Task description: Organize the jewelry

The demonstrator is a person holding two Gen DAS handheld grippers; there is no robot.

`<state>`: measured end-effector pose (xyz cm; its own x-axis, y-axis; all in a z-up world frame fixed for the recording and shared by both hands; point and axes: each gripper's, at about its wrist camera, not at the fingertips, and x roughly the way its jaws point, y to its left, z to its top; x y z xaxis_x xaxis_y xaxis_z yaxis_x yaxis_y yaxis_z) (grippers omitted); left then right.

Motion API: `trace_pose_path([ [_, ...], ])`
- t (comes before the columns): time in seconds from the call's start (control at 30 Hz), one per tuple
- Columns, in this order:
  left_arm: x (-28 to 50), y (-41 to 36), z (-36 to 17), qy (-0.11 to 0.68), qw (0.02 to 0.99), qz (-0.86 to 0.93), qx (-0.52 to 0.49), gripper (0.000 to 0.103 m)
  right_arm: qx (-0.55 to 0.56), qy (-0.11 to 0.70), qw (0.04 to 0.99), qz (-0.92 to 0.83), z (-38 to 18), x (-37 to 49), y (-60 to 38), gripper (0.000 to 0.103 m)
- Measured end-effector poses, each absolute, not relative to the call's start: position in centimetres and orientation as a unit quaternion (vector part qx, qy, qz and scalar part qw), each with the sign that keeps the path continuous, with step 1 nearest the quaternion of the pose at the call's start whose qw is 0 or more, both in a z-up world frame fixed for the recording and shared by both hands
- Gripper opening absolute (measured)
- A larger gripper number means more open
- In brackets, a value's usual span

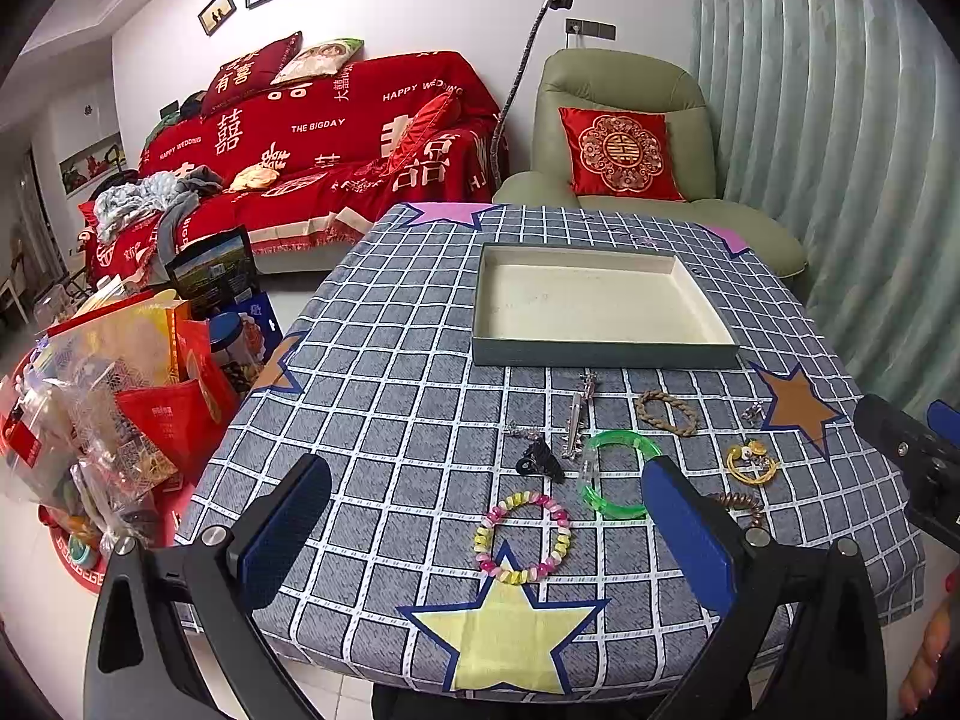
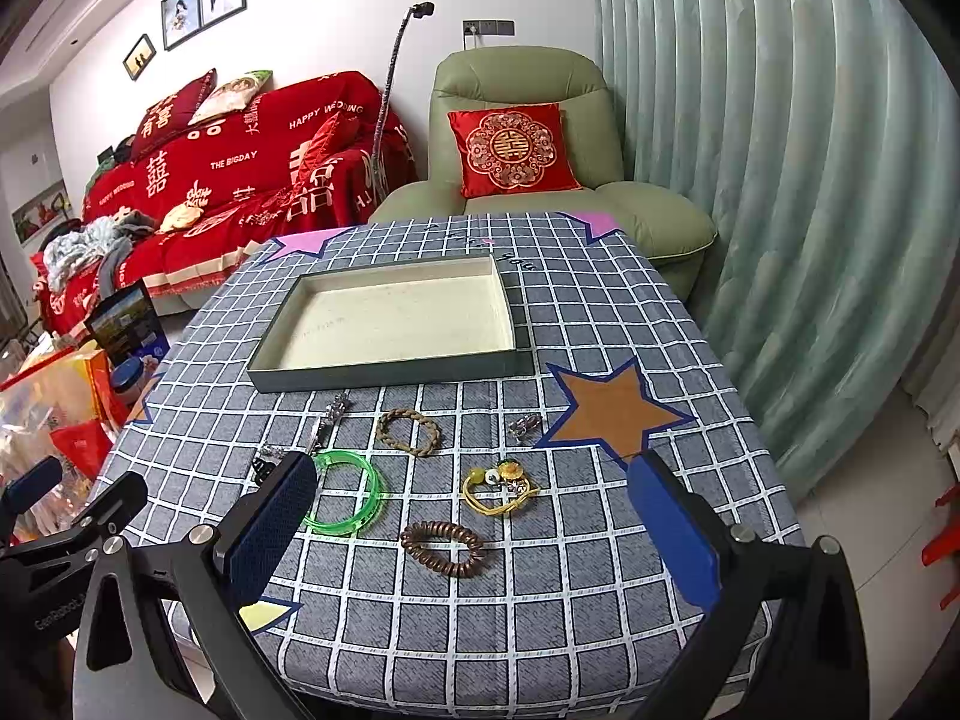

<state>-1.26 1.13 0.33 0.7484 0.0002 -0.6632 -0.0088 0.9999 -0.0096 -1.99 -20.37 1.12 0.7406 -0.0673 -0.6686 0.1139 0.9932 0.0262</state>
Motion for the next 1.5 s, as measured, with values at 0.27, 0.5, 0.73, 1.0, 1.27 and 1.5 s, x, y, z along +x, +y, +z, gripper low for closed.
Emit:
trace_pose_path([
  [0.27,-1.25,1.14,0.27,0.355,0.935,0.002,-0.006,0.103,0.032,0.356,0.933,-0.049,1.13,-2.03,-20.38,0.103],
  [0.5,-1.36,1.26,0.20,0.356,0.934,0.003,-0.006,0.103,0.032,0.357,0.932,-0.049,1.14,-1.96,-20.43,0.103],
  [0.73,-1.26,1.17,0.19,0.356,0.934,0.003,-0.005,0.103,0.033,0.358,0.932,-0.048,1.11,-1.96,-20.44,0.103],
  [1.0,-1.44,1.48,-0.06,0.358,0.934,0.003,-0.006,0.103,0.033,0.358,0.932,-0.048,1.04,-2.05,-20.32,0.103],
  [1.27,-1.33,1.39,-0.05,0.358,0.934,0.003,-0.006,0.103,0.033,0.358,0.932,-0.048,1.10,-2.01,-20.37,0.103],
  [1.5,-1.27,1.35,-0.03,0.358,0.934,0.003,-0.006,0.103,0.033,0.359,0.932,-0.047,1.04,-2.08,-20.24,0.103],
])
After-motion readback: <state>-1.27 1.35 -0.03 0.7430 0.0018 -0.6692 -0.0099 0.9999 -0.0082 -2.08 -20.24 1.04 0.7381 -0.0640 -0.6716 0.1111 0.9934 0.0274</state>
